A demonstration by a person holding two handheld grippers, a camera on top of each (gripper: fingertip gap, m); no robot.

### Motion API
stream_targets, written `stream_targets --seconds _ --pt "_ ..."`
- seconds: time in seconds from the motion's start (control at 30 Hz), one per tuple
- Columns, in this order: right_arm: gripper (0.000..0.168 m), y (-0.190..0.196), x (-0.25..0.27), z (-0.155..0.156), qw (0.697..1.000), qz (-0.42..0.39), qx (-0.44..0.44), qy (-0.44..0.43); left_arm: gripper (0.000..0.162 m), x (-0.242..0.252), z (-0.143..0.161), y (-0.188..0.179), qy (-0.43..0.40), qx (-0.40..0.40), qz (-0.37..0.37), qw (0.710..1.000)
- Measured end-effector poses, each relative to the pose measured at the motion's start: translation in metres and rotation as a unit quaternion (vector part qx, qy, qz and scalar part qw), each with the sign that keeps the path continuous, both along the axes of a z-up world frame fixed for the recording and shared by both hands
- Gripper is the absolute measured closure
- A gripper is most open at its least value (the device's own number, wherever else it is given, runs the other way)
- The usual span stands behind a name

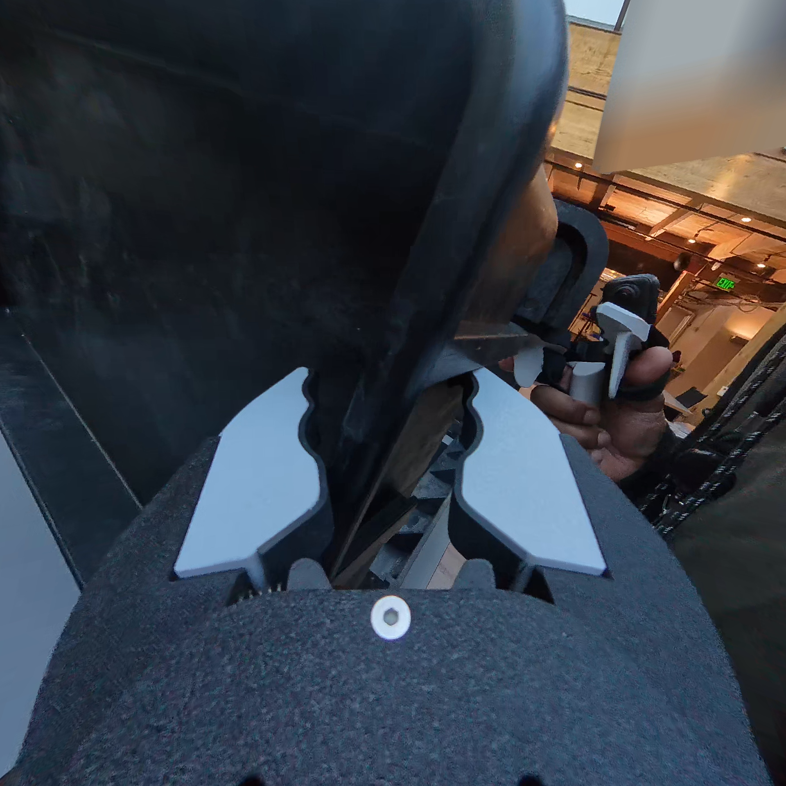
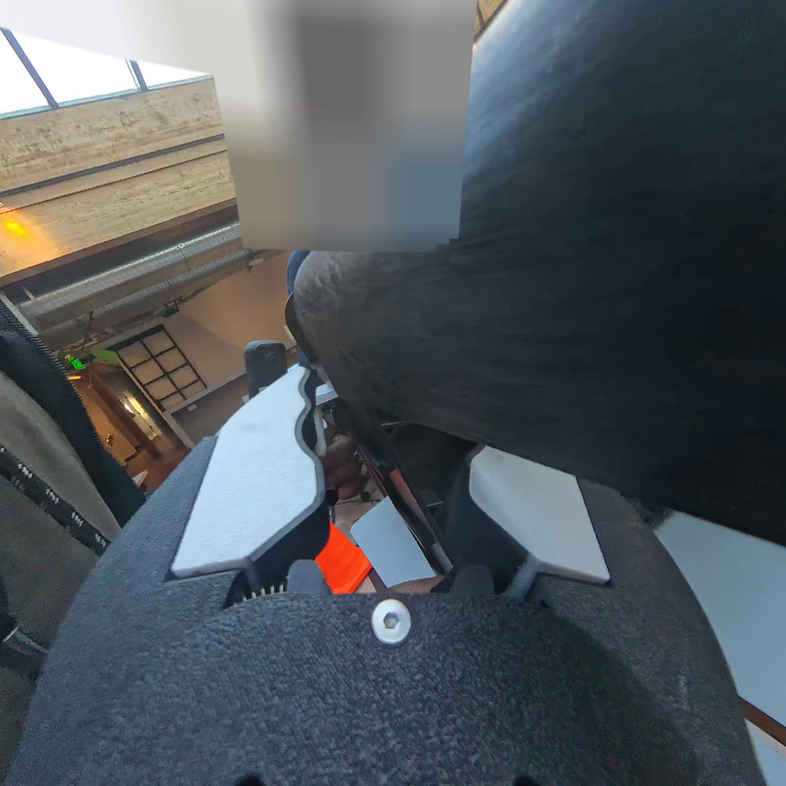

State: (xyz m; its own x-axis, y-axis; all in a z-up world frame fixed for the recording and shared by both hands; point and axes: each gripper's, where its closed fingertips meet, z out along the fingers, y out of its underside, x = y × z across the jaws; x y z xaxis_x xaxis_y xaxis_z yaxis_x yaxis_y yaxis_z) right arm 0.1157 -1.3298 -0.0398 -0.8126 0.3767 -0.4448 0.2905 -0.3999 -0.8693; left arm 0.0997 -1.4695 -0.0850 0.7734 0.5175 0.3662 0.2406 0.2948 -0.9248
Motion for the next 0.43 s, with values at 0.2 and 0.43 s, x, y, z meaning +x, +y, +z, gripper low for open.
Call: stream_targets --seconds 0.2,0.43 --pt "0.098 0.013 -0.009 -0.002 0.999 -0.012 -0.034 0.006 0.091 -0.002 -0.003 0.003 -0.032 -0.021 -0.008 0.999" --pt "0.107 0.014 -0.004 0.002 0.999 0.002 -0.014 0.04 0.088 -0.004 -0.005 0.005 -0.04 -0.031 0.0 0.999"
